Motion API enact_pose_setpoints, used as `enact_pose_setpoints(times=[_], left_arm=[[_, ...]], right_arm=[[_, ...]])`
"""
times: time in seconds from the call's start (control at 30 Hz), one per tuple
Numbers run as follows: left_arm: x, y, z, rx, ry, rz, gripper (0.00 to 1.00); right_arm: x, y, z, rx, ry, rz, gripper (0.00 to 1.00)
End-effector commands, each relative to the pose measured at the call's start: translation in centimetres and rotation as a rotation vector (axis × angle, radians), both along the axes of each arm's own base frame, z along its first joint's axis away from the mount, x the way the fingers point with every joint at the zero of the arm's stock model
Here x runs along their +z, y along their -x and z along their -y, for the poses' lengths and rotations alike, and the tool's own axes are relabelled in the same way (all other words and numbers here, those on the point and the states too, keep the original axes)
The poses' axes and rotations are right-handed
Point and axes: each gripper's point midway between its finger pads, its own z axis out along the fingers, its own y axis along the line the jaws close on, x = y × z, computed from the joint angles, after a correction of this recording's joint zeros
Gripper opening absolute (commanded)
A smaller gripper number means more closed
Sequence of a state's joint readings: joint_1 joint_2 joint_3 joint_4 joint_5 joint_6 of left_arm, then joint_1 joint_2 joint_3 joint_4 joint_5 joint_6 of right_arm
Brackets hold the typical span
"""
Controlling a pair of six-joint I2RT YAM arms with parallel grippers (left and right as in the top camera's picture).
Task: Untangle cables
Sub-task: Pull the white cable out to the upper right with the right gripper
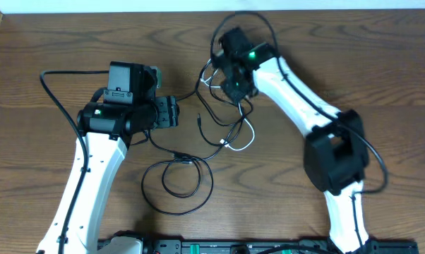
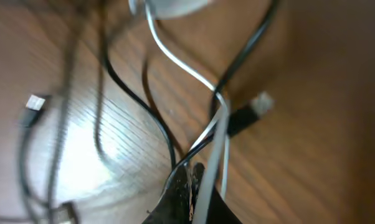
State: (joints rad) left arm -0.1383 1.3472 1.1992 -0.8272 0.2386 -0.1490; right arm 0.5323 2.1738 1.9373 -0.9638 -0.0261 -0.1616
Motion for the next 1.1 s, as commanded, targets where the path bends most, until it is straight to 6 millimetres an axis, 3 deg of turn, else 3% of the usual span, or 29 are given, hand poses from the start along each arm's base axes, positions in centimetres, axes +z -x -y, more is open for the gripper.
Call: enact_pose_setpoints(times=[0.0,0.23,0.4,0.77,0.93,1.07], left_arm=[[0.1,0.0,0.1,-0.018,0.003,0.002,0.7],[0.2,0.1,0.9,-0.041,0.04,0.001,0.71],[0.3,-0.4,1.6,-0.06,0.073,0.016,0.72],[-1.0,-1.1,2.9,-0.099,0.135,-0.022,0.72],[-1.5,-1.3,4.3,-0.144,0.203,-0.045,0.72],[-2.2,-1.2,5.3,-0.205,0.212,-0.056,0.72]], right_arm=[[7.5,-0.5,0.0,-0.018,-0.09,0.136,0.01],[12.8,0.3,0.4,-0.017,-0.145,0.227,0.01],[17.7,1.6,1.2,-0.016,-0.197,0.316,0.01],[32.6,6.8,4.2,-0.014,-0.39,0.642,0.01],[37.6,9.4,5.7,-0.013,-0.465,0.768,0.01],[40.2,11.2,6.9,-0.008,-0.491,0.843,0.01]])
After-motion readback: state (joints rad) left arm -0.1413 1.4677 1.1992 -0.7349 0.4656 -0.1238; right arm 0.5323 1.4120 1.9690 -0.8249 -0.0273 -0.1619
